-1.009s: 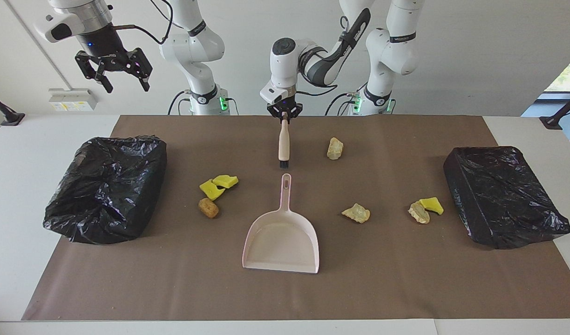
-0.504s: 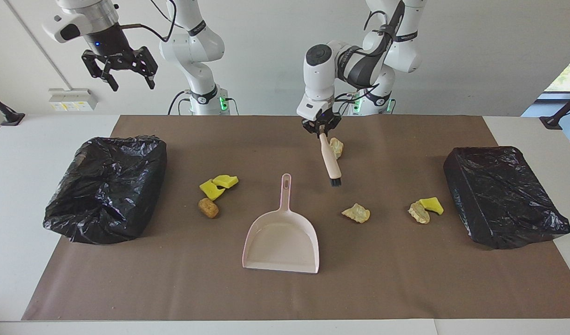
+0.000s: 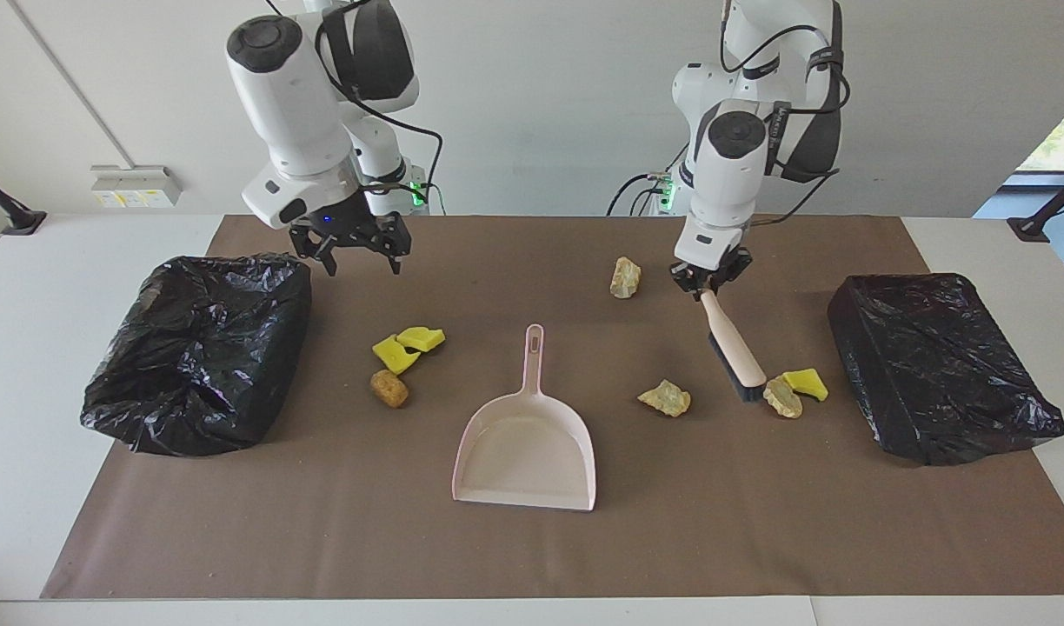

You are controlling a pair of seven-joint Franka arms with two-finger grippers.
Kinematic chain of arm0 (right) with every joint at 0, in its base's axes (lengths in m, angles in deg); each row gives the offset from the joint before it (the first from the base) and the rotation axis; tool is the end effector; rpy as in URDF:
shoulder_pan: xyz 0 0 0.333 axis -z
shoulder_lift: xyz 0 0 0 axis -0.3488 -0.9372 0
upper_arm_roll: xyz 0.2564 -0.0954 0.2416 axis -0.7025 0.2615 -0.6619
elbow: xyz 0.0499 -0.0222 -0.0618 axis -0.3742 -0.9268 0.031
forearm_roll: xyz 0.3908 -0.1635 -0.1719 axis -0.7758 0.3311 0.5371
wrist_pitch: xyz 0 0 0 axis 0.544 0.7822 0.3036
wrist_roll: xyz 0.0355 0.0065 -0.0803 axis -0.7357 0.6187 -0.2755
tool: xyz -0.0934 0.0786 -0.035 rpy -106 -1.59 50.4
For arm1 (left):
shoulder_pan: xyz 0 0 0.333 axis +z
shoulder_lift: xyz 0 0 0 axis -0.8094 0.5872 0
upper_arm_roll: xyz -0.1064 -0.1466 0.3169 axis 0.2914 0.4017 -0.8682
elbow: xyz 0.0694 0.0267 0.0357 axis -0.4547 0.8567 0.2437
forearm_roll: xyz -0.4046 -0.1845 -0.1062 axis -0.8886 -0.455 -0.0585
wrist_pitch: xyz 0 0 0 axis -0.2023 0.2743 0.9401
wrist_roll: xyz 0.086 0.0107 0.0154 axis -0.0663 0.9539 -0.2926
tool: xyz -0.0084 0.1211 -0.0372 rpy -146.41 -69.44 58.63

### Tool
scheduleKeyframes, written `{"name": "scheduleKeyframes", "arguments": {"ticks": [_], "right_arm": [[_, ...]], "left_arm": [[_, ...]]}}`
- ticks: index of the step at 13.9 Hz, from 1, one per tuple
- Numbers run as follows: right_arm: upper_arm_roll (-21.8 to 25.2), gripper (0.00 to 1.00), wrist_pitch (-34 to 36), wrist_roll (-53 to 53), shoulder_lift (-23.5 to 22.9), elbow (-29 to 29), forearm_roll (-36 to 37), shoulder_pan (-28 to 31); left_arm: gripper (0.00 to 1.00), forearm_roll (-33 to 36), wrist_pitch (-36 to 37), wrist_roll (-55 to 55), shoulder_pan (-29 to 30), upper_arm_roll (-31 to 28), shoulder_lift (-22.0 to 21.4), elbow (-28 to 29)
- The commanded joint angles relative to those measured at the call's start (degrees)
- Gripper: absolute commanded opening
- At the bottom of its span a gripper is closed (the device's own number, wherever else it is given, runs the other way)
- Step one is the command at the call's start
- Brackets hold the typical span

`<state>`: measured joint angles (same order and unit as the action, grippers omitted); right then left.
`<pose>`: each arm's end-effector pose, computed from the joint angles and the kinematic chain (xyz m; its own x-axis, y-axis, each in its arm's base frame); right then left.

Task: Sweep and dump trash in bin

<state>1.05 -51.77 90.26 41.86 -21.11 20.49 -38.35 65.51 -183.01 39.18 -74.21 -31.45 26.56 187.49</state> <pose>0.6488 0.1750 0.5498 0.9986 -0.0533 0.0069 -0.0530 -0.9977 -0.0434 0.5557 -0.1681 0.4382 0.9938 0.1104 0.0128 0.1110 -0.9818 -0.1543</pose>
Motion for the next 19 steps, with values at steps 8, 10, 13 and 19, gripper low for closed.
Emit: {"name": "scheduleKeyframes", "arguments": {"ticks": [8,10,13,19], "right_arm": [[-3.51,1.0,-21.99,9.61,-18.44,3.24,-3.45,-8.16],[-3.51,1.0,-24.55,9.17,-19.06,2.1,-3.53,-9.66],[-3.51,1.0,-23.59,5.23,-18.89,-0.17,-3.71,-9.58],[-3.51,0.78,-23.15,4.34,-19.59,0.16,-3.97,-9.75]], "left_arm": [[0.0,6.44,0.7,18.44,18.59,1.07,9.78,-5.65],[0.0,6.44,-0.09,19.42,18.51,1.07,8.56,-2.74],[0.0,6.35,-0.27,19.94,18.59,1.16,6.37,1.21],[0.0,5.04,-0.53,26.36,16.67,1.86,4.95,3.68]]}}
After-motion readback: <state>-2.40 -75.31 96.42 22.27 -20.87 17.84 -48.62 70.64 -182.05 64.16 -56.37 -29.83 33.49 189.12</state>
